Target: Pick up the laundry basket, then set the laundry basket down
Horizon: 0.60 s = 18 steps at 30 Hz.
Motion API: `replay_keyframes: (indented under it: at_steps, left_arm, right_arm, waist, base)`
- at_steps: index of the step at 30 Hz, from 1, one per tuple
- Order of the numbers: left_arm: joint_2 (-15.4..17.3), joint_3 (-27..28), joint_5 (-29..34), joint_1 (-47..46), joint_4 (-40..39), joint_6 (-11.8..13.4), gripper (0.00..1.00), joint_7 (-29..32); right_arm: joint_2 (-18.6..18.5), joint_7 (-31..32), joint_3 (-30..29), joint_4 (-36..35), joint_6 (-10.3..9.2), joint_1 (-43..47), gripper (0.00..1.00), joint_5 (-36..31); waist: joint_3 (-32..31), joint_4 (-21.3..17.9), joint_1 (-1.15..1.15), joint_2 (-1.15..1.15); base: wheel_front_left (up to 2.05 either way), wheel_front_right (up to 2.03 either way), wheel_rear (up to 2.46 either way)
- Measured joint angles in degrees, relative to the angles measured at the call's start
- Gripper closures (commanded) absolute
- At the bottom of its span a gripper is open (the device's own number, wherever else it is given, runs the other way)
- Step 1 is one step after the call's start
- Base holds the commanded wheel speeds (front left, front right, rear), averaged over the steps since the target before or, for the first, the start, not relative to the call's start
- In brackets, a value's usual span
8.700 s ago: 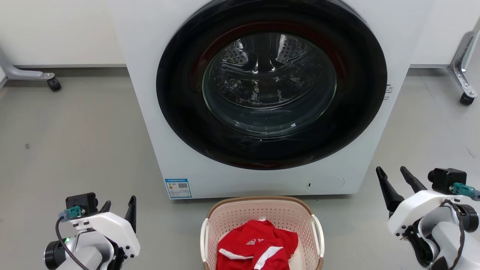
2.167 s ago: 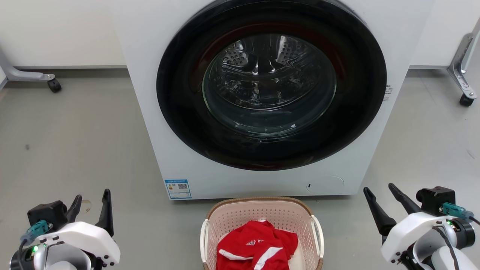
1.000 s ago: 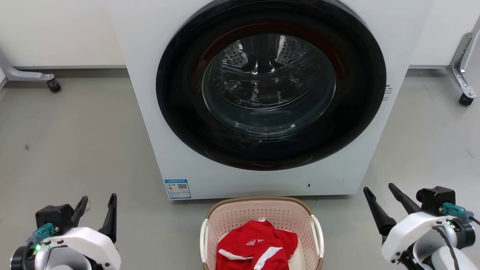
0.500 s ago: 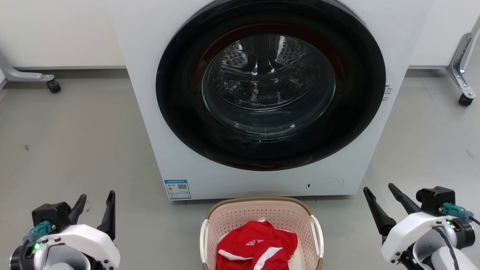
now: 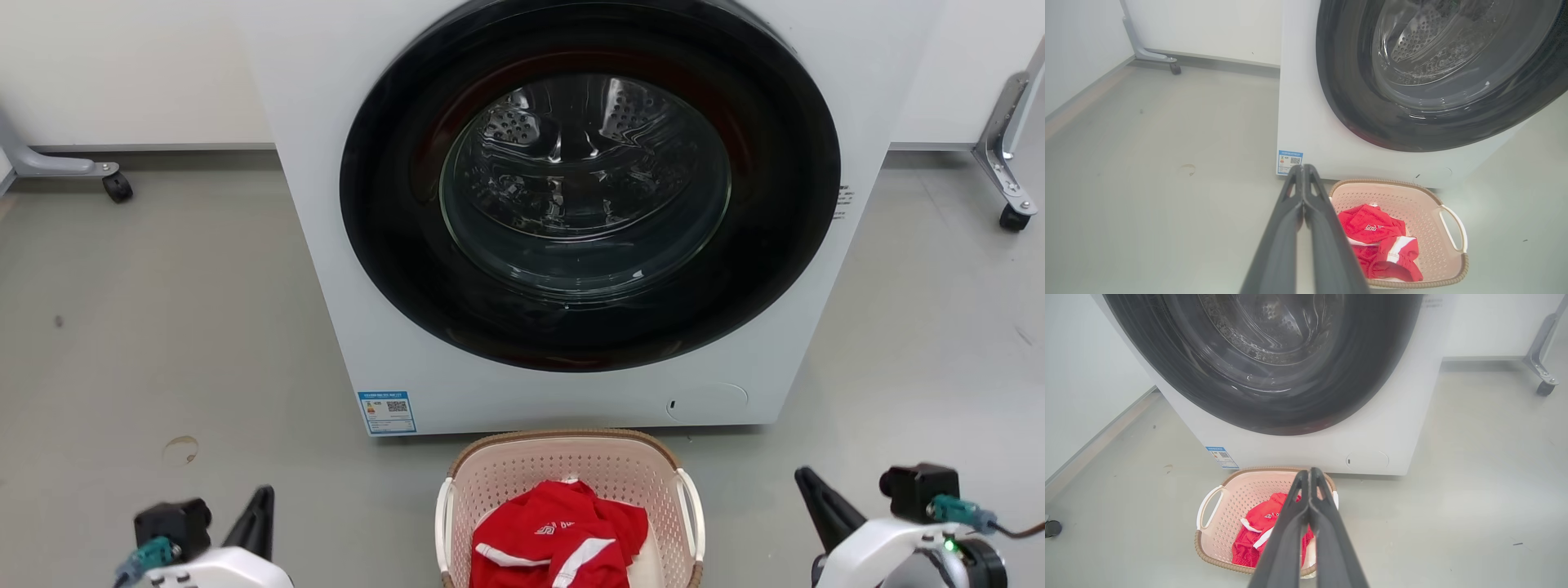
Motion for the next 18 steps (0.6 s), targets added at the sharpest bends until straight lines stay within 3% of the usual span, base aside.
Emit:
replay_keyframes:
  at_steps: [3,18]
  left_arm:
    - [-2.0,-0.5,-0.5,2.1,0.6,-0.1,1.0,0.1]
    - [-4.2,4.7,-5.5,2.2,0.6,-3.1,1.0,1.6]
  right_arm:
    - [1.0,0.1,0.2,0.9,0.0,2.1,1.0,0.6]
    - [0.9,0.9,-2.9,0.2,-0.01,2.1,1.0,8.8]
  waist:
    - [0.1,0.0,0.0,0.0]
    - [0.6,-0.3,0.02,0.0]
  base:
    - [0.0,0.0,0.0]
    - [0.0,0.0,0.0]
